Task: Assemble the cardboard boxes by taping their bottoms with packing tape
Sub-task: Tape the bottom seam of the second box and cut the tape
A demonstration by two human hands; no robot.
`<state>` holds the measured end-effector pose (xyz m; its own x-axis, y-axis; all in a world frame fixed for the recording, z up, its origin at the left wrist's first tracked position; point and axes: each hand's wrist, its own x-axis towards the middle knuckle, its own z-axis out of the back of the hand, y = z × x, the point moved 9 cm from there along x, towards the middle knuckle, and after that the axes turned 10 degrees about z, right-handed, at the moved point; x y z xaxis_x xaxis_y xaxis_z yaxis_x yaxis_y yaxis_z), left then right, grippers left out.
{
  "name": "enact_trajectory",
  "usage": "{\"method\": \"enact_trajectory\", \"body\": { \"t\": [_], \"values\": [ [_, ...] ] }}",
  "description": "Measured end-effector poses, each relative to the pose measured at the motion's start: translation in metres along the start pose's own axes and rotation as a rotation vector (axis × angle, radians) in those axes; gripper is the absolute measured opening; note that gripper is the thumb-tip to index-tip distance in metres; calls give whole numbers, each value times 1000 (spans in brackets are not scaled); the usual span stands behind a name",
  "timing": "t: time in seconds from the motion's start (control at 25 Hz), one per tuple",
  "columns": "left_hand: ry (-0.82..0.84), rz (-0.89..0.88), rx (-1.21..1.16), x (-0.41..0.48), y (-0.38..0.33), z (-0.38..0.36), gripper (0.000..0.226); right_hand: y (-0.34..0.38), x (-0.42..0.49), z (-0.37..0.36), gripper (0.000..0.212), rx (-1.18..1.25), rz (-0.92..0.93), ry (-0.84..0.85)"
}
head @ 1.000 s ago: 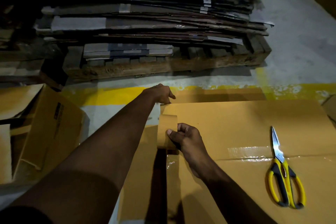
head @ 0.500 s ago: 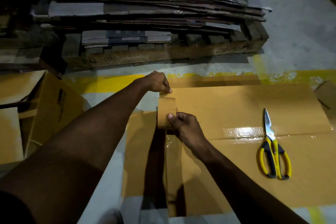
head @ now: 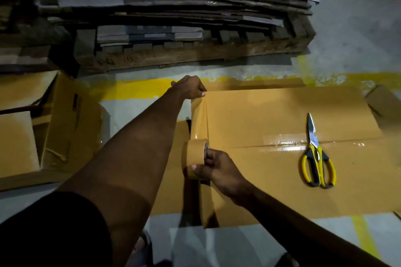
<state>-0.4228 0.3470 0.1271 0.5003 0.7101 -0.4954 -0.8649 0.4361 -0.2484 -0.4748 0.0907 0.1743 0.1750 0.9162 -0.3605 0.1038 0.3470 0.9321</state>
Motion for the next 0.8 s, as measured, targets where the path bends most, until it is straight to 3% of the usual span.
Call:
{"method": "enact_trajectory", "body": {
  "t": [0.08,0.2,0.48,0.68,0.8],
  "values": [
    [2,10,-56,-2,4,-4,28,-4,-10,1,19,29,-16,-11],
    [-22,45,-48,-4,6,-4,28,-6,-27,-1,9,92,-39,53],
    [-113,175,-37,-41,17,-7,44,-27,-31,-15,49,13,-7,51],
    [-255,268,-621,-153,55,-23,35,-24,-34,-7,32,101,5,-59],
    [-130,526,-922,-227,72,-61,28,-15,-36,-1,29,55,51,-114]
  ]
}}
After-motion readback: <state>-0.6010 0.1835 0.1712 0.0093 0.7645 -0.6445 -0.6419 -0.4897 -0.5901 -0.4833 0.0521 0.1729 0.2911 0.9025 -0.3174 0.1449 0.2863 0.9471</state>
